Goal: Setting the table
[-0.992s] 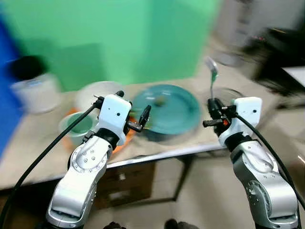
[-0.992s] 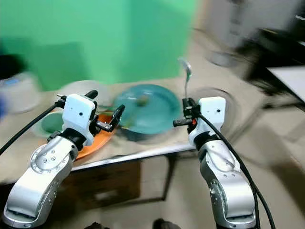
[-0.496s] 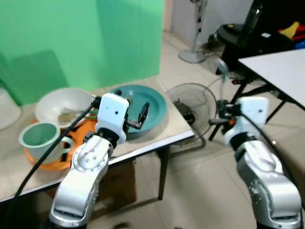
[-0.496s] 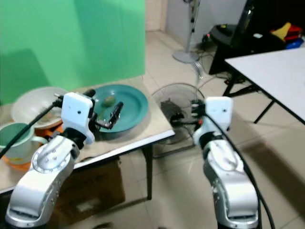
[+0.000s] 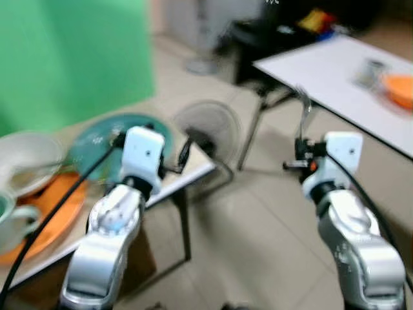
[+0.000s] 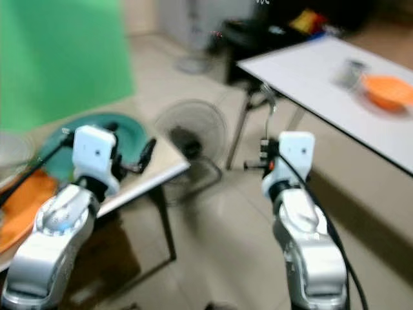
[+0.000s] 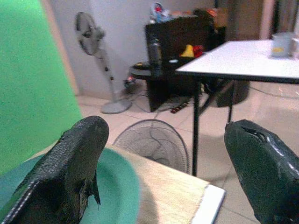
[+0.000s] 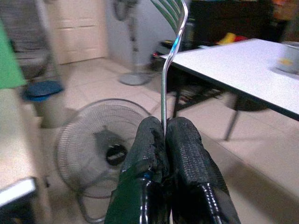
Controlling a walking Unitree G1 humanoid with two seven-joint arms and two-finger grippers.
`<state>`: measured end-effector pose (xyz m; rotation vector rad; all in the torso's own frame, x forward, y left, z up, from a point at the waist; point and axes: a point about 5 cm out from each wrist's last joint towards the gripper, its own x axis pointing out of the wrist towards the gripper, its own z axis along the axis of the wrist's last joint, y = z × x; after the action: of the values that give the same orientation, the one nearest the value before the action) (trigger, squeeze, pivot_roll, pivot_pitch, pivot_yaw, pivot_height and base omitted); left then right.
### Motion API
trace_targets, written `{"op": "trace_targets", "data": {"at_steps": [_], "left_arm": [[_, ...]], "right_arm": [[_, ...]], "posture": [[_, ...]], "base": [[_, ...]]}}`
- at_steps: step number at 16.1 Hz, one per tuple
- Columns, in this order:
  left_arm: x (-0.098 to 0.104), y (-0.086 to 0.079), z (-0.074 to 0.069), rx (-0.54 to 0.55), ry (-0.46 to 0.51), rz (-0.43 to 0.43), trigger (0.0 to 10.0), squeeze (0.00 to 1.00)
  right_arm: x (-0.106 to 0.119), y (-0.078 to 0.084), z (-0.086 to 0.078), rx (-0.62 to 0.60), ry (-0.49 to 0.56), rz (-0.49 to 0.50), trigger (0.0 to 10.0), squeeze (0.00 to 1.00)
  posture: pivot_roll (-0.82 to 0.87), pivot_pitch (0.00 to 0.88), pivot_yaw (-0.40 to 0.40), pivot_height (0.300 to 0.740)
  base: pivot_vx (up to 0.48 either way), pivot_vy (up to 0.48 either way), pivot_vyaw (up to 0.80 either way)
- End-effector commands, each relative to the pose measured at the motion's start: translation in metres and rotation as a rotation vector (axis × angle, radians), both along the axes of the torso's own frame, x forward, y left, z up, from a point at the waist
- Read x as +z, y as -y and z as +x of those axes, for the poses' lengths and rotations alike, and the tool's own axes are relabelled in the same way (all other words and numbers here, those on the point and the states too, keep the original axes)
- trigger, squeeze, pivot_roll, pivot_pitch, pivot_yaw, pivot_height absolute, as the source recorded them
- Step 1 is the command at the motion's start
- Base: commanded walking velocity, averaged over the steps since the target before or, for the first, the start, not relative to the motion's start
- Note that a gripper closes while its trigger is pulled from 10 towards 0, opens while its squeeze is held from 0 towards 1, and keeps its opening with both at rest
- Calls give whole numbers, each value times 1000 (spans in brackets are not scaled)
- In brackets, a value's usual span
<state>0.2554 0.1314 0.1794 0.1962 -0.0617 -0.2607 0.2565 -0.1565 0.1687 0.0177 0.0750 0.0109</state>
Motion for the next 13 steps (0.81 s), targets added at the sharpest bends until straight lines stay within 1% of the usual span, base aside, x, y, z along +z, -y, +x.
{"op": "trace_targets", "data": {"at_steps": [1,3,6,8,13], "left_arm": [[-1,1,1,4,0,7,10000,0],[-2,0,3,18,-8,3,10000,0],[-2,-1,3,9,-11,-8,10000,0],[-3,-1,4,9,-15,-8,10000,0],[-5,-3,4,-2,-24,-2,10000,0]], "right_arm": [[3,7,2,-52,14,-24,10000,0],[3,8,2,-66,6,-17,10000,0],[1,7,2,-57,-13,5,10000,0],[-1,6,1,-47,-23,6,10000,0],[-3,3,1,-29,-30,5,10000,0]], "posture": [[105,0,-16,740],[101,0,-12,740],[99,0,-6,740],[99,0,-6,740],[100,0,-6,740]], "base": [[0,0,-763],[0,0,-763],[0,0,-675],[0,0,0],[253,0,0]]}}
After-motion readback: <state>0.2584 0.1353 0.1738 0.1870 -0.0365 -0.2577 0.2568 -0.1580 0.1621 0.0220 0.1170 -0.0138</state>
